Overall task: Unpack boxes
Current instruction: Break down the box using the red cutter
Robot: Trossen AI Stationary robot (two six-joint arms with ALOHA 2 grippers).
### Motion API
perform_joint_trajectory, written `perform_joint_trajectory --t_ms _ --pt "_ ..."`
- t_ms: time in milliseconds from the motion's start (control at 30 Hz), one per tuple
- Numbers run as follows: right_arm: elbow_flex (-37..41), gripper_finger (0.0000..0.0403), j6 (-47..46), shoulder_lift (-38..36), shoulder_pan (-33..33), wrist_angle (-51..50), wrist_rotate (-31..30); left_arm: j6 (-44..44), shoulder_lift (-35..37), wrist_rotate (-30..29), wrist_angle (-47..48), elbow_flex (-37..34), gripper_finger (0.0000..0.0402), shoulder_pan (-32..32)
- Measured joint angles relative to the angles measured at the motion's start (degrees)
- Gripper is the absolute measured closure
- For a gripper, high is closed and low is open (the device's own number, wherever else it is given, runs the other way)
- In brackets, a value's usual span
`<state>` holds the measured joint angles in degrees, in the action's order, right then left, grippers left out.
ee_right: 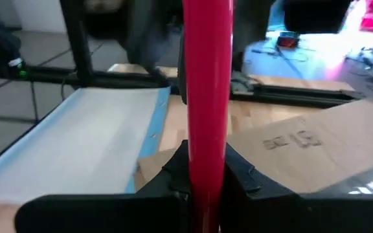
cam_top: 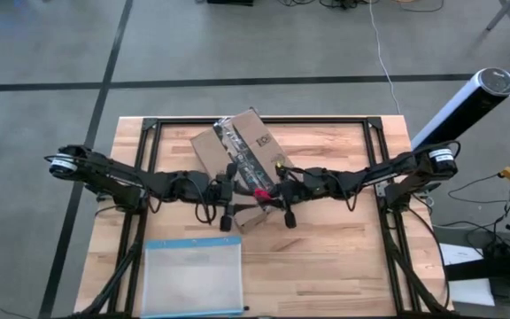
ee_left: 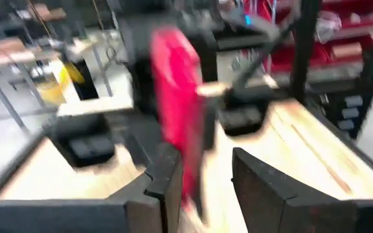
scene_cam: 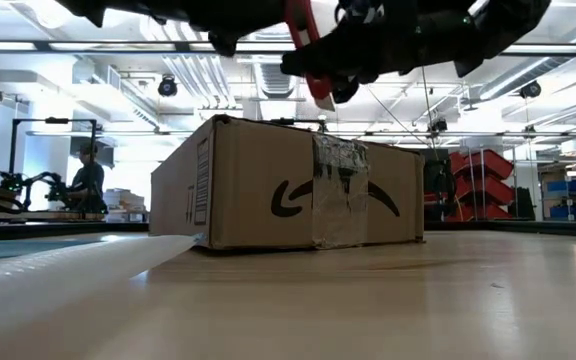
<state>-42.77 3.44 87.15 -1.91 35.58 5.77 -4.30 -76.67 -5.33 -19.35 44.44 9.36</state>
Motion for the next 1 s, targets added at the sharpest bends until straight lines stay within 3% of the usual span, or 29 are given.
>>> perform_joint_trajectory --t_ms 233,433,767,1000 --pt "4.31 0.0387 -0.77 -2.0 0.04 0.91 -4.3 5.28 -0.06 0.19 10.24 -0.06 0.0298 0.14" --pt "5.78 0.0387 -1.97 -1.96 0.06 2.64 -4.87 7.97 -0.08 1.22 13.11 -0.16 0.0292 0.68" --pt "6.02 0.0387 -5.81 -5.46 0.09 -2.25 -5.71 11.02 -3.65 1.54 11.7 -0.98 0.0268 1.58" --pt "6.07 0.0387 -12.44 -10.13 0.04 -14.21 -4.74 11.01 -9.82 0.09 6.47 -1.0 0.0254 1.47"
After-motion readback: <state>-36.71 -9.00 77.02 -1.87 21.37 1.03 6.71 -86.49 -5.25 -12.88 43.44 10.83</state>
